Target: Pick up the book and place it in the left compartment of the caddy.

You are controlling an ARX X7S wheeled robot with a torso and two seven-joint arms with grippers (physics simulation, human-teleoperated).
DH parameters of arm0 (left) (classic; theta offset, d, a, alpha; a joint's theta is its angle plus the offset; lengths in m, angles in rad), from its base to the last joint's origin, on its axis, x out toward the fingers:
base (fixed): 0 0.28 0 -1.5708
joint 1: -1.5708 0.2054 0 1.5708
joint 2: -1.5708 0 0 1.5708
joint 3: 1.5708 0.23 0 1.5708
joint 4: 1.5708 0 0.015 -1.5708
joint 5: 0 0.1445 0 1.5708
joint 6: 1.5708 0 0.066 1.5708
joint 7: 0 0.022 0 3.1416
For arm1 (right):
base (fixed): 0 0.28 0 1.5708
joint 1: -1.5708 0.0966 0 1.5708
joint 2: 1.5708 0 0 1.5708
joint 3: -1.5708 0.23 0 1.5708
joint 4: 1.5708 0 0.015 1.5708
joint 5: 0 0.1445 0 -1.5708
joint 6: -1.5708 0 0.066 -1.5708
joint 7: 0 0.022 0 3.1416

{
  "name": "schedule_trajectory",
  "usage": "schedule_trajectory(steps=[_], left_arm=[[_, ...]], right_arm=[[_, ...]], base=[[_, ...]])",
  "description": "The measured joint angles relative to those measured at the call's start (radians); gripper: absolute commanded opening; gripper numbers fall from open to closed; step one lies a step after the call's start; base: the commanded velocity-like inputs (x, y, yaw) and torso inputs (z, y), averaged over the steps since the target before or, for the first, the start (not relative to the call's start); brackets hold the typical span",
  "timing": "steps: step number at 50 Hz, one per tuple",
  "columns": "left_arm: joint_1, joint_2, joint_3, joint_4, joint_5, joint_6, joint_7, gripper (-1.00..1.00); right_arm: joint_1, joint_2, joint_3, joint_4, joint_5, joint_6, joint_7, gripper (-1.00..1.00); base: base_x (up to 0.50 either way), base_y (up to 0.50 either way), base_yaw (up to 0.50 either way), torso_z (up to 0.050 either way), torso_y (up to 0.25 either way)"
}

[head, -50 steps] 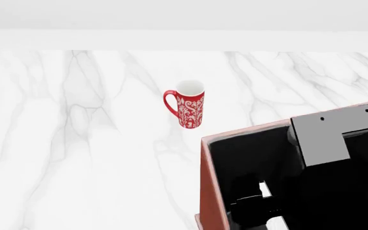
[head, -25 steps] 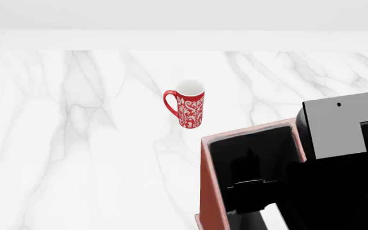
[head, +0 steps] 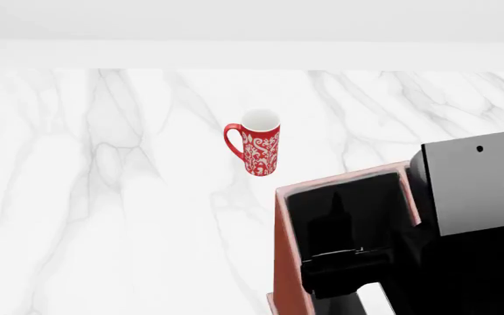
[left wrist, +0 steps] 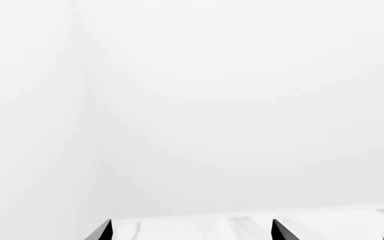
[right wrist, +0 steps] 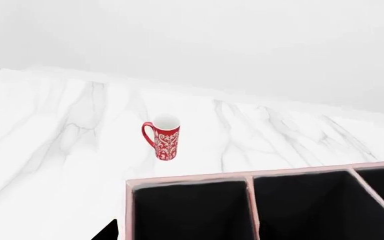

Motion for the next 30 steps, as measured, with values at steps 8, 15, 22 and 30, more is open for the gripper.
schedule_trajectory(steps=[8, 15, 22, 30], left_arm=[[-0.002, -0.001, 0.006, 0.003, 0.001, 0.003, -0.003, 1.00], [-0.002, -0.003, 0.006, 0.003, 0.000, 0.006, -0.005, 1.00], [0.001, -0.005, 0.004, 0.003, -0.002, 0.010, -0.007, 1.00], [0.006, -0.009, 0.000, 0.004, -0.004, 0.014, -0.010, 1.00]], right_arm=[[-0.015, 0.013, 0.009, -0.046, -0.020, -0.024, 0.034, 1.00], [-0.034, 0.026, 0.017, -0.082, -0.047, -0.049, 0.060, 1.00], [-0.057, 0.040, 0.025, -0.116, -0.072, -0.080, 0.085, 1.00], [-0.077, 0.056, 0.037, -0.146, -0.086, -0.113, 0.105, 1.00]], base=[[0.00, 0.00, 0.00, 0.000, 0.000], [0.00, 0.00, 0.00, 0.000, 0.000], [0.00, 0.00, 0.00, 0.000, 0.000], [0.00, 0.00, 0.00, 0.000, 0.000]])
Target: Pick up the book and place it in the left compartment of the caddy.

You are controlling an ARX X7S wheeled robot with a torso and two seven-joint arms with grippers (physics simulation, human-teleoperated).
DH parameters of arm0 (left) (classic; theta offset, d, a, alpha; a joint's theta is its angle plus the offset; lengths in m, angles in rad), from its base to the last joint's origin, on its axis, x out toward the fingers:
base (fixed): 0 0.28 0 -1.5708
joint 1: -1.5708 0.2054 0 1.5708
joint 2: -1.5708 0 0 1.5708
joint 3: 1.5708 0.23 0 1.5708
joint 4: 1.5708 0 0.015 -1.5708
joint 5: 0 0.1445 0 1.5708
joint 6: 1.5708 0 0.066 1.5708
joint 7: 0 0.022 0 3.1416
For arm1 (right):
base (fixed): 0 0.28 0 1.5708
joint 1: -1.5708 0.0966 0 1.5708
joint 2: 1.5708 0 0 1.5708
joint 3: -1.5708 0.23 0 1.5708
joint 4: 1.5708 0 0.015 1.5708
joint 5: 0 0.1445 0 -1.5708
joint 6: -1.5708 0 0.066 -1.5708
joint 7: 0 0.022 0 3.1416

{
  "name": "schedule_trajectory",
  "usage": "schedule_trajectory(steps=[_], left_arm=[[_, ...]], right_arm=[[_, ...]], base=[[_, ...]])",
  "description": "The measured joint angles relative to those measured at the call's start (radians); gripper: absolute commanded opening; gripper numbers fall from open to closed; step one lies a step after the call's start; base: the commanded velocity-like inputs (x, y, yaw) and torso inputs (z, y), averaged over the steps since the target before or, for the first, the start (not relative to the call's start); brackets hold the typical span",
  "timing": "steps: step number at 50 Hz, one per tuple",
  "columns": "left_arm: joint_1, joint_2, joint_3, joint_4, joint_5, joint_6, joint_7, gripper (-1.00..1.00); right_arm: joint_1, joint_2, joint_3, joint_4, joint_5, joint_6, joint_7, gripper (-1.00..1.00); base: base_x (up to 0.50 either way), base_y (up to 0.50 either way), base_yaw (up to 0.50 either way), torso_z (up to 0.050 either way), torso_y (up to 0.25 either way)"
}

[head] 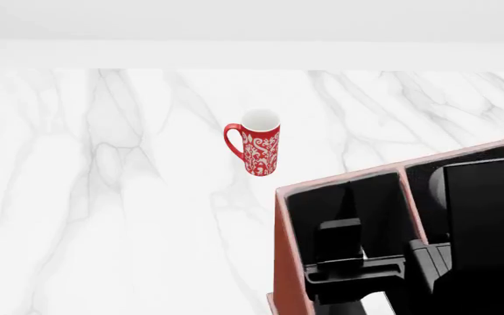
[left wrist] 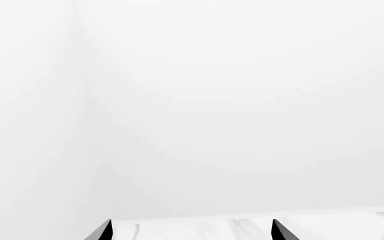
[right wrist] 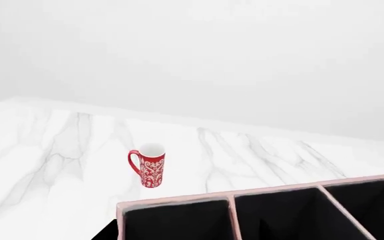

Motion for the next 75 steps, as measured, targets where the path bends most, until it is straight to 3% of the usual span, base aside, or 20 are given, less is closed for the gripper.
schedule_trajectory(steps=[35, 75], left_arm=[[0.032, -0.015, -0.025, 0.018, -0.007, 0.022, -0.011, 1.00], [0.081, -0.035, -0.069, 0.043, -0.022, 0.054, -0.025, 1.00]], right_arm=[[-0.035, 0.036, 0.052, -0.075, -0.059, -0.097, 0.056, 1.00], [-0.176, 0.064, 0.070, -0.210, -0.315, -0.231, 0.082, 1.00]], base=[[0.00, 0.00, 0.00, 0.000, 0.000], [0.00, 0.00, 0.00, 0.000, 0.000]])
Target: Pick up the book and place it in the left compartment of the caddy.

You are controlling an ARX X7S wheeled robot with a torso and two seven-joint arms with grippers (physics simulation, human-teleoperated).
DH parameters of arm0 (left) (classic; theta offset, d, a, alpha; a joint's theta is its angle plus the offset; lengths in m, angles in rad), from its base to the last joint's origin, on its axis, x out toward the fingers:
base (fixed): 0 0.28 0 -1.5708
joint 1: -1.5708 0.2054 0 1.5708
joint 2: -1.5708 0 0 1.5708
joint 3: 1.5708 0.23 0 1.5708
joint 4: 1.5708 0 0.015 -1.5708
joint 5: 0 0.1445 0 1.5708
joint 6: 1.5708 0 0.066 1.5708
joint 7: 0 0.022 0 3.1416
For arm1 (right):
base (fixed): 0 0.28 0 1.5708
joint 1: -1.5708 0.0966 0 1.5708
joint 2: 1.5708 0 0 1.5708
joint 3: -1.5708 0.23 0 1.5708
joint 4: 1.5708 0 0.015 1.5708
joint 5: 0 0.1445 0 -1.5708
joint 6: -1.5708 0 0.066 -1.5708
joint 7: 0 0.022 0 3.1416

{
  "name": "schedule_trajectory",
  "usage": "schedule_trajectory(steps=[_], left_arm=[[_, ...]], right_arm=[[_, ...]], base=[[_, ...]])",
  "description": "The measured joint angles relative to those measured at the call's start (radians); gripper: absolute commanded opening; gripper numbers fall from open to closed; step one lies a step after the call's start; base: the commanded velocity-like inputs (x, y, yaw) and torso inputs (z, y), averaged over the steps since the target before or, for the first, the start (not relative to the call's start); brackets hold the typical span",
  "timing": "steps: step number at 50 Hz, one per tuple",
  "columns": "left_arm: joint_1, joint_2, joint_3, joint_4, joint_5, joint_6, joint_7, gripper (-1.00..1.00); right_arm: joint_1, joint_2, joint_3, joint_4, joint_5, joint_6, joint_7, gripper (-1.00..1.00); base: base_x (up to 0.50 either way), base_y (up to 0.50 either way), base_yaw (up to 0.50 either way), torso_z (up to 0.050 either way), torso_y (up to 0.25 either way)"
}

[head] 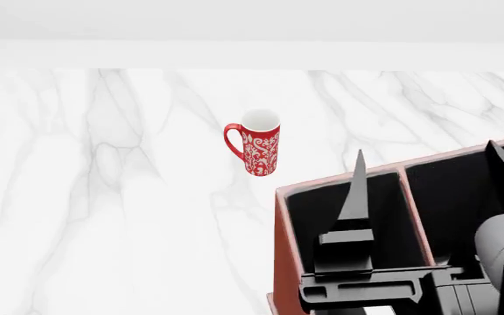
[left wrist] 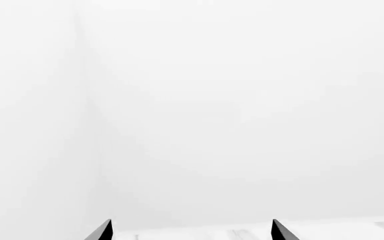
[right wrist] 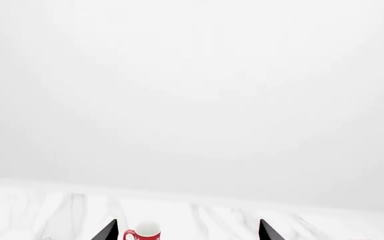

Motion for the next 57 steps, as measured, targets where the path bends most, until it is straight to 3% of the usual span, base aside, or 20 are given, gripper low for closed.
schedule_trajectory(steps=[19, 29, 45, 51, 57], left_arm=[[0.056, -0.025, -0.038, 0.018, -0.007, 0.041, -0.018, 1.00], [0.109, -0.060, -0.054, 0.022, -0.008, 0.094, -0.042, 1.00], [0.191, -0.104, -0.083, 0.024, -0.003, 0.167, -0.074, 1.00], [0.237, -0.125, -0.102, 0.026, 0.001, 0.203, -0.088, 1.00], [0.292, -0.148, -0.128, 0.027, 0.007, 0.243, -0.105, 1.00]], right_arm=[[-0.064, 0.039, -0.005, -0.056, -0.100, -0.079, 0.031, 1.00], [0.029, 0.089, -0.152, -0.072, -0.164, -0.167, 0.063, 1.00], [0.486, 0.149, -0.737, -0.080, -0.291, -0.331, 0.155, 1.00], [0.731, 0.144, -1.037, -0.081, -0.343, -0.389, 0.207, 1.00], [1.035, 0.094, -1.428, -0.081, -0.419, -0.486, 0.296, 1.00]], base=[[0.00, 0.00, 0.00, 0.000, 0.000], [0.00, 0.00, 0.00, 0.000, 0.000], [0.00, 0.00, 0.00, 0.000, 0.000], [0.00, 0.00, 0.00, 0.000, 0.000], [0.00, 0.00, 0.00, 0.000, 0.000]])
